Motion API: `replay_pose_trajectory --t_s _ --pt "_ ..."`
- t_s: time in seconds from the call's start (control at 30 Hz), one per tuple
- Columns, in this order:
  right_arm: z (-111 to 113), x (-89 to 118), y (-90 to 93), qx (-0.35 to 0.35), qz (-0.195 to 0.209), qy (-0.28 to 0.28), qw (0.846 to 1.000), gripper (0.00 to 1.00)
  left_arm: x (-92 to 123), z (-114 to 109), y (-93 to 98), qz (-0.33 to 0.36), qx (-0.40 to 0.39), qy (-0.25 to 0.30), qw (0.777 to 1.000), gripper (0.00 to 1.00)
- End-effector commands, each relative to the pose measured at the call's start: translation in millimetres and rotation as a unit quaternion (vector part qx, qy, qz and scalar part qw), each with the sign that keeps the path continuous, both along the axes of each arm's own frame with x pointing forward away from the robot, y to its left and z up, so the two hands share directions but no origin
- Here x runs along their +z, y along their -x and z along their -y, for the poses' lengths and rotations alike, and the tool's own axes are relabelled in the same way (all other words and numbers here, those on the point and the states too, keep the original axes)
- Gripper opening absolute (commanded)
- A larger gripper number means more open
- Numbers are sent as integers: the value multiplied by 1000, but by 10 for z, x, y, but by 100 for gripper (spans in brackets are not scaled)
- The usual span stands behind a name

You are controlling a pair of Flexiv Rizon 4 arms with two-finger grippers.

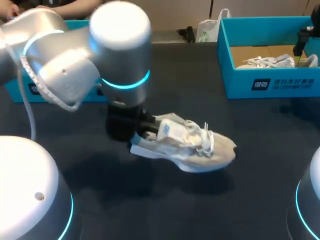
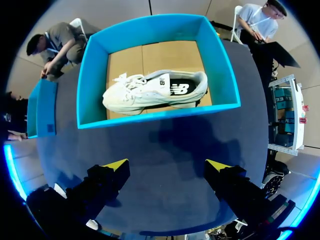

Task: Take the shoe out of the shoebox, open the shoe tongue, remove and reinsert the insole, then place the shoe into the shoebox

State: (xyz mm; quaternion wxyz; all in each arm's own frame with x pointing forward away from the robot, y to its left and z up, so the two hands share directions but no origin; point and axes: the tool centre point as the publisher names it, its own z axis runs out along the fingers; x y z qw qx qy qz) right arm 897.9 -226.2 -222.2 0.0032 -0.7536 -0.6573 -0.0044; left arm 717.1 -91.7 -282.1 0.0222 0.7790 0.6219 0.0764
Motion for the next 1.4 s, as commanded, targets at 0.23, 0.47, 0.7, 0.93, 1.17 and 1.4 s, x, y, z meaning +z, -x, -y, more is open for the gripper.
replay_pose_trajectory --t_s 0.23,0.47,0.7,0.93,1.17,1.4 --pt "1 -1 9 0 1 0 1000 100 -332 302 103 -19 15 -22 999 0" --pt "1 -1 9 0 1 0 1000 100 -569 483 131 -24 50 -41 998 0" --pt "1 -1 9 0 1 0 1000 100 -733 596 125 -28 69 -41 996 0" --pt "1 -1 9 0 1 0 1000 100 -886 658 121 -26 67 -35 997 0" --pt "1 -1 9 0 1 0 1000 100 -989 645 83 -29 68 -28 997 0" --pt "1 -1 9 0 1 0 1000 100 -1061 622 93 -29 53 -18 998 0"
